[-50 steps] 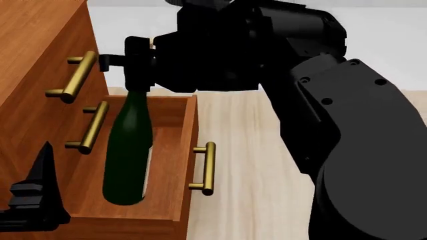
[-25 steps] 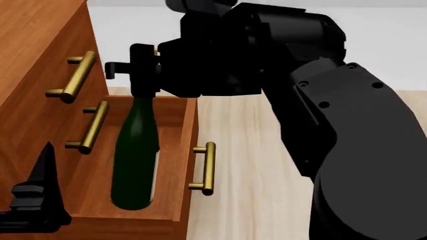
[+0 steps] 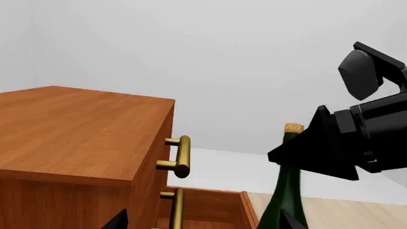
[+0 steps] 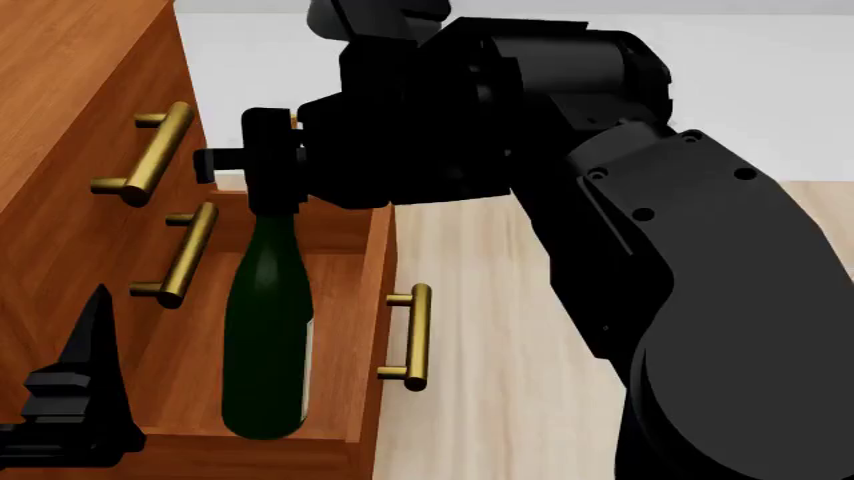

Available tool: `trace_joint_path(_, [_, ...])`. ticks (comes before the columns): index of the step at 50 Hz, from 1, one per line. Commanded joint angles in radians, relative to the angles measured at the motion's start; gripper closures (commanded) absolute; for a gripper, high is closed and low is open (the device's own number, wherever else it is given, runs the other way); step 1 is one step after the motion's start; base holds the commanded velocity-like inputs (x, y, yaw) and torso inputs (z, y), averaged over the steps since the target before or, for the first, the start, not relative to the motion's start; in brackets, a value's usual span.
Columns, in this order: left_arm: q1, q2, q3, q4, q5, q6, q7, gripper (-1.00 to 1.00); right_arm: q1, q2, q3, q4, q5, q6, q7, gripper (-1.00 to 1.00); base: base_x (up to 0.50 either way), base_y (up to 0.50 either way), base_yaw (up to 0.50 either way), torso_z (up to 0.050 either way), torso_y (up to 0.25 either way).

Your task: Put the wine bottle in the bottom drawer of the cabinet.

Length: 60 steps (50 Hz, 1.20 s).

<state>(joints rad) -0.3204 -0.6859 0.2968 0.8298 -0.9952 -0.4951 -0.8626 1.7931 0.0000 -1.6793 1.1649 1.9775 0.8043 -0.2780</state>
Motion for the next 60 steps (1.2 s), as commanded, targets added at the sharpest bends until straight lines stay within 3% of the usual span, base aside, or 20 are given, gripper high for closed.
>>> trace_joint_path(1, [-0.008, 0.001, 0.01, 0.006, 0.006, -0.004, -0.001, -1.0, 0.009, 0.0, 0.045, -0.012, -0.015, 0.001, -0.011, 1.0, 0.0, 0.0, 0.0, 0.0, 0.0])
trace_joint_path(48, [0.004, -0.011, 0.017, 0.006, 0.013, 0.018, 0.014, -1.0, 0.04, 0.0, 0.044, 0.005, -0.021, -0.047, -0.009, 1.0, 0.0, 0.0, 0.0, 0.0, 0.001])
trace_joint_path(60, [0.005, -0.014, 0.024, 0.005, 0.02, 0.022, 0.021, -1.0, 0.038, 0.0, 0.044, 0.005, -0.03, -0.046, -0.01, 1.0, 0.0, 0.0, 0.0, 0.0, -0.165])
